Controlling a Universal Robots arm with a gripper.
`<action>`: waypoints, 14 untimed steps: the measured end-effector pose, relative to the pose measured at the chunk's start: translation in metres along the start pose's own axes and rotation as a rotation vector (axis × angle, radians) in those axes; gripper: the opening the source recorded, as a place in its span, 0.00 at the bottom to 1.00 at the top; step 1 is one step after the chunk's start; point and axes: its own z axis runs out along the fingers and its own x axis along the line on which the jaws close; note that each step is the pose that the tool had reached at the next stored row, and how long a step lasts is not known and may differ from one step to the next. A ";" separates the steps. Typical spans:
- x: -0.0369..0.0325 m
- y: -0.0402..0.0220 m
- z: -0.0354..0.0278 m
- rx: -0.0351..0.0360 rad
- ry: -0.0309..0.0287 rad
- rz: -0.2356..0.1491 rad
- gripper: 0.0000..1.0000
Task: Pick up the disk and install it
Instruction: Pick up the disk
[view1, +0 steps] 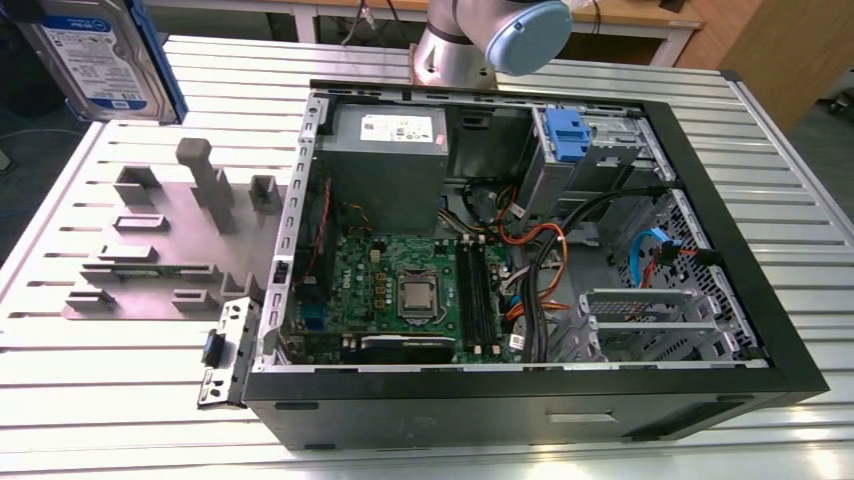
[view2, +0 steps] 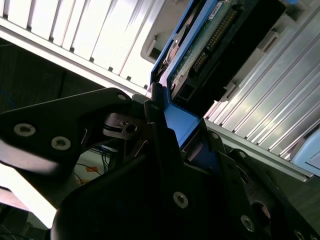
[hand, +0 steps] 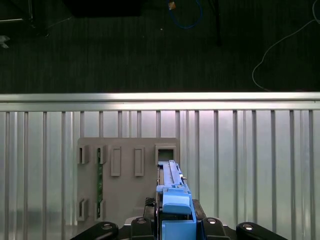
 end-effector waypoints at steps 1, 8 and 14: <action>0.0000 0.0000 -0.0005 0.0000 0.0001 0.000 0.36; 0.0000 0.0000 -0.0040 0.0000 0.0000 0.000 0.36; 0.0000 0.0000 -0.0069 0.0001 0.0000 0.000 0.36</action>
